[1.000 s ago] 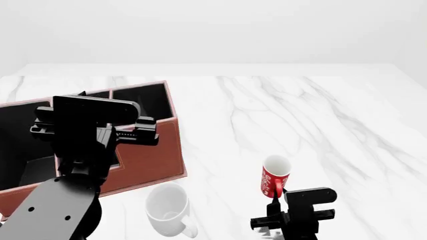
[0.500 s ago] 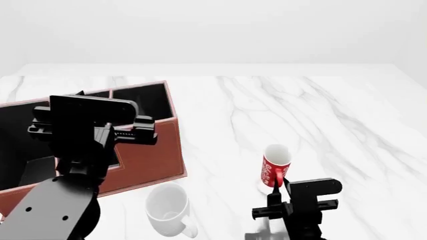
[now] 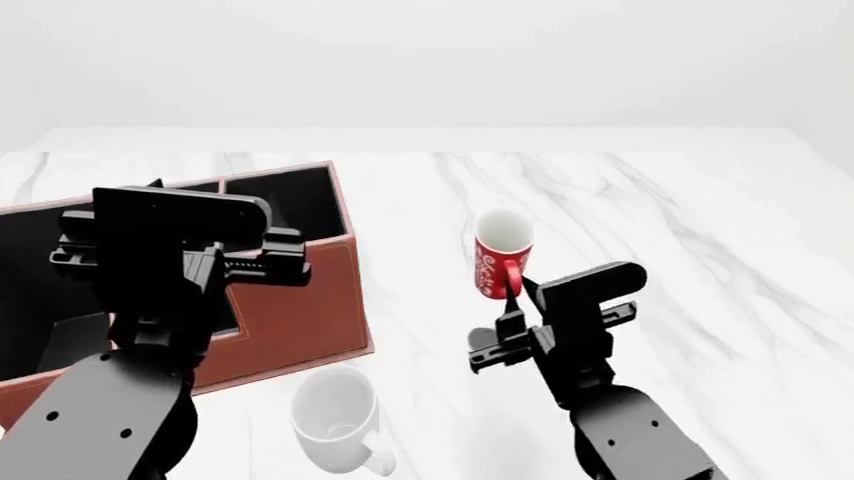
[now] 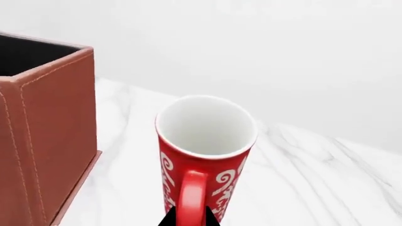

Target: Pick up the red mug and place it to the right of the caddy.

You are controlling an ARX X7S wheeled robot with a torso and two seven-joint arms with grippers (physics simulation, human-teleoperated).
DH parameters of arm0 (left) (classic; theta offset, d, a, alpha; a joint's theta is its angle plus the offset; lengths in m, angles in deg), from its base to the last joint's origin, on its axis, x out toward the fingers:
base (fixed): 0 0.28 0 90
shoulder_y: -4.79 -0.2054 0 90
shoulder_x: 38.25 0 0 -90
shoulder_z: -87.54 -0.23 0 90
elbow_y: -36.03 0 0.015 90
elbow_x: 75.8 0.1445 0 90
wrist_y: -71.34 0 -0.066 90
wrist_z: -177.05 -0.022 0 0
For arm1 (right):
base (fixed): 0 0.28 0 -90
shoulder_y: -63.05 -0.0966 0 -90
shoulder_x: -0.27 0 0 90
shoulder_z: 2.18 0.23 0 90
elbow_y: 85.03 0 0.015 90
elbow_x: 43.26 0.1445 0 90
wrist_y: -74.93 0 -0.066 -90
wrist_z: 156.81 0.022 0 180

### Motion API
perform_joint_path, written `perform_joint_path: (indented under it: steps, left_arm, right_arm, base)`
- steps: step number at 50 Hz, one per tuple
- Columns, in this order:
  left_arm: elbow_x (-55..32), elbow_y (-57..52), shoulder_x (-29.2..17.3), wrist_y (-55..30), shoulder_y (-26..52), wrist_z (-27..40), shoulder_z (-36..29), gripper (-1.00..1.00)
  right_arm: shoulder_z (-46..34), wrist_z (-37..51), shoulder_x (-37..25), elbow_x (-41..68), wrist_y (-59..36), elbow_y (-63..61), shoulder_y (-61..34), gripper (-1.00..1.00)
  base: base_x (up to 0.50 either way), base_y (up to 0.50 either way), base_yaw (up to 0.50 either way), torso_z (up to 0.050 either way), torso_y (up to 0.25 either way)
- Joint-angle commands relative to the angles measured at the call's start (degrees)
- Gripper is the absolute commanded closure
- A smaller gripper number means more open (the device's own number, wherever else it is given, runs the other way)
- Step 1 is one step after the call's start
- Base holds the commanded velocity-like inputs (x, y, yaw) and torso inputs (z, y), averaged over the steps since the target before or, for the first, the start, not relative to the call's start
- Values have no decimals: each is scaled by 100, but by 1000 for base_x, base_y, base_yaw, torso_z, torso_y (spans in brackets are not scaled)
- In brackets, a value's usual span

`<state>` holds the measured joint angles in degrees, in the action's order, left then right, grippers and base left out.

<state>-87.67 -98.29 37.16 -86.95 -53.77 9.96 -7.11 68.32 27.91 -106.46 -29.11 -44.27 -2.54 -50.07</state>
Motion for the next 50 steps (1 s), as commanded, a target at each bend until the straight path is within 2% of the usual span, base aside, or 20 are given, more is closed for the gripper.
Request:
perform_joint_path:
  steps: [1,18,27,34,50]
  left_arm:
    - [-30,19,-5,-12,35,19,6,-100]
    - [-76,13,-15,-46,78,50,-2,-100]
    - [-94,8,-26,-49,74,69,-7,-100]
    - [-113,-1,-29,-46,64,81,-6,-100]
    - [-161,-24,-38,-39,32,107,21,-100]
  right_arm:
    - [-568,-408,287,-176,-91,490,-753,100]
    - [-893,-463,729,-229,225,1237,-979,100]
    - [-960,-388,1092,-354,695,2496,-1364,100]
    - [-1070,-367,1230,-393,858,2953,-1485,100]
    - [-1198,-280,1214,-286,504,2929,-1523,100]
  base:
    - [0,0,0,0,0]
    - [0,0,0,0,1]
    - [0,0,0,0,0]
    - [0,0,0,0,1]
    - [0,0,0,0,1]
